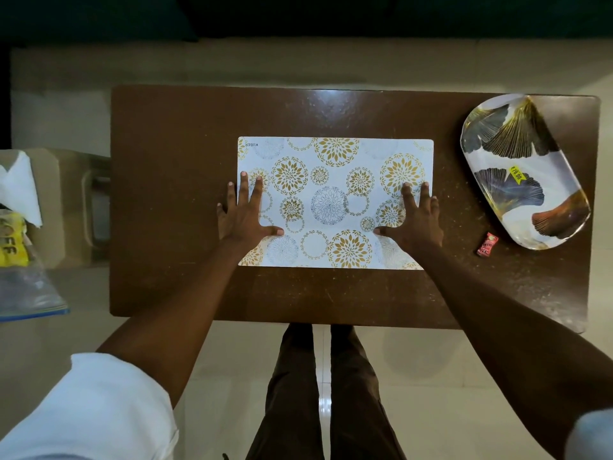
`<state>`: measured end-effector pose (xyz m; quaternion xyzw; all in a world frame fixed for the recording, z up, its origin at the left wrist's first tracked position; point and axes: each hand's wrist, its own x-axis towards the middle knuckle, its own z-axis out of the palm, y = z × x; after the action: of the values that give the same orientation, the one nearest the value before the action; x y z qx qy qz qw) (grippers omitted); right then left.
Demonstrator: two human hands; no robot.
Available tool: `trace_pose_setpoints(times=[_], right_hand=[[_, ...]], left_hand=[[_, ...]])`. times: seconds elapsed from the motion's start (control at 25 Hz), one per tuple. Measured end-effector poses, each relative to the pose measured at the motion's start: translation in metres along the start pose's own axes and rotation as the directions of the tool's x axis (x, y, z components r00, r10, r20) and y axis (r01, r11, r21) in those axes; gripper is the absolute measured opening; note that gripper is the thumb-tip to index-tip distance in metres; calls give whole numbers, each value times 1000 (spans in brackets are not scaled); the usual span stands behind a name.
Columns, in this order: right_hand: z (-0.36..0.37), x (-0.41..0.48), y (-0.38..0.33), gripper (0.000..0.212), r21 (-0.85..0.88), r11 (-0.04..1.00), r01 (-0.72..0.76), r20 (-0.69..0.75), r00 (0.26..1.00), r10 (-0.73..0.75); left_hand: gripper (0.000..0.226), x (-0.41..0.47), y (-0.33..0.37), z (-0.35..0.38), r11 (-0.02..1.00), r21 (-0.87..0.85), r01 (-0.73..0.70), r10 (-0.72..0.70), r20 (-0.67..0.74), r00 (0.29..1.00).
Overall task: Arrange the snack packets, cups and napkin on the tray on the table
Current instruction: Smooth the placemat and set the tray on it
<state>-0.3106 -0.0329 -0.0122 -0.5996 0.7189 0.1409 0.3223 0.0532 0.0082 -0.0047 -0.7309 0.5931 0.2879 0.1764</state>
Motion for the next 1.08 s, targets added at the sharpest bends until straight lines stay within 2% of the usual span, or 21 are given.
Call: trace_pose_setpoints(times=[0.32,0.48,0.68,0.8,0.92,1.0,1.08], right_hand=[[1,2,2,127,10,1000,0,20,1000,0],[-17,2,1,123,53,999,-1,-19,1000,2],[-75,0,48,120,137,990,-19,-217,975,48],[-108,7,92,116,255,960,-117,-285,939,190],[-132,3,167,111,329,920,-216,-379,862,337],[-133,-1,207,114,430,869,-247,-385,820,423],[-130,-4,235,122,585,753,-302,-327,762,559]], left_hand=[[137,3,0,2,1000,-2,2,-2,3,1000],[135,16,31,-22,999,2,-54,54,-54,997],[137,51,136,-82,972,-9,-233,230,-130,965],[137,73,210,-120,941,-18,-339,333,-147,932],[136,93,311,-140,900,-90,-427,417,-109,902],[133,102,365,-141,877,-140,-460,451,-88,888],[130,108,408,-133,865,-167,-473,470,-60,881]])
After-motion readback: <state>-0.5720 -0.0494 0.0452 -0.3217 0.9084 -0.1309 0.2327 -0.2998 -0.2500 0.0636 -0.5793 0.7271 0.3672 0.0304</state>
